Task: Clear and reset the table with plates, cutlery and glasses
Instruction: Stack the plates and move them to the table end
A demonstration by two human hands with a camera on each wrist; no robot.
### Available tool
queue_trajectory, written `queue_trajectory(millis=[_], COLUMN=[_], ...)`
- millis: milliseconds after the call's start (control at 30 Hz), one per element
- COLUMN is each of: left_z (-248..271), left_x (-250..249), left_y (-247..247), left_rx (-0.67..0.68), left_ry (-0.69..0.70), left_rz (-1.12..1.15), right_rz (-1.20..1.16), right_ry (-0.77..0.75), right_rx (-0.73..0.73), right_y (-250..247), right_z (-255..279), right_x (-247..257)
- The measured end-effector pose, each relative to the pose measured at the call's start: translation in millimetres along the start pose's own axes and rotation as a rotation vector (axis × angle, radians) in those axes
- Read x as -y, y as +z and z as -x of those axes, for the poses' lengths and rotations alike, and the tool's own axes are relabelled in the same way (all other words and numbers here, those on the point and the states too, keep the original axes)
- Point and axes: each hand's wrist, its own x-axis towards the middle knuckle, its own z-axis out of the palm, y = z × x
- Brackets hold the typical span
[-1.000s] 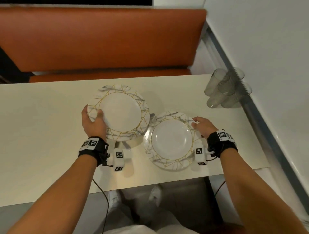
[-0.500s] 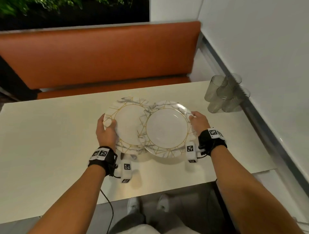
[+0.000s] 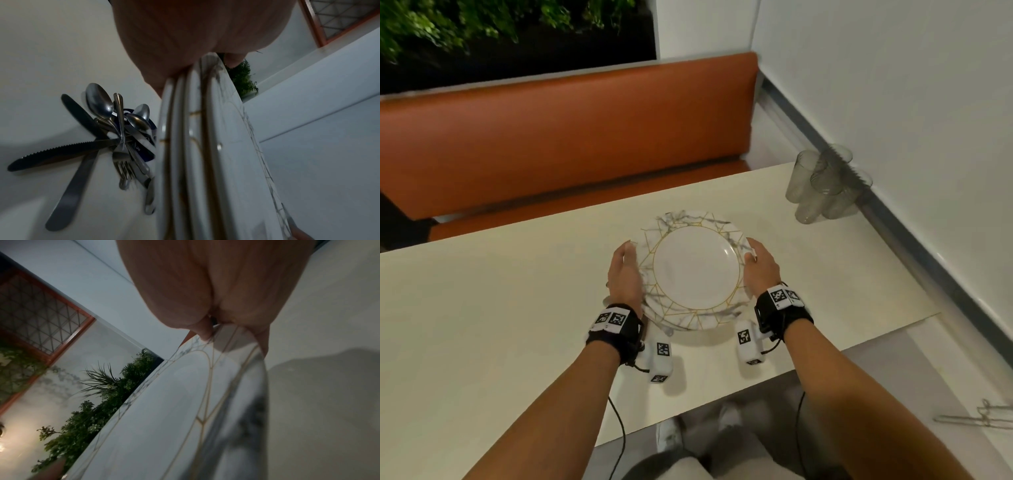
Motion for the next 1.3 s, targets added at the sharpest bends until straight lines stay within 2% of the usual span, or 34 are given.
queue_trajectory(millis=[200, 333, 500, 700, 933, 1300], left_z=[5, 9, 5, 1, -13, -16], left_x=[6, 12, 30, 53, 77, 91], left_y=[20, 51, 108, 191, 262, 338], left_rx=[0.173, 0.263, 0.373, 0.452, 0.467, 0.451], left_ry=[0.08, 0.119, 0.156, 0.127, 0.113, 0.11], left_rz=[-0.177, -0.442, -0.831, -1.074, -1.216, -1.302], right_rz=[-0.008, 0.021, 0.051, 0.111, 0.132, 0.17], right_ry=[0.078, 0.137, 0.202, 0.281, 0.329, 0.303], right_rx=[-0.067, -0.05, -0.101, -0.115, -0.106, -0.127], right_y=[-6, -29, -66, -113, -151, -201], right_z=[15, 19, 5, -30, -78, -136], right_x=[-22, -47, -89, -136, -169, -194])
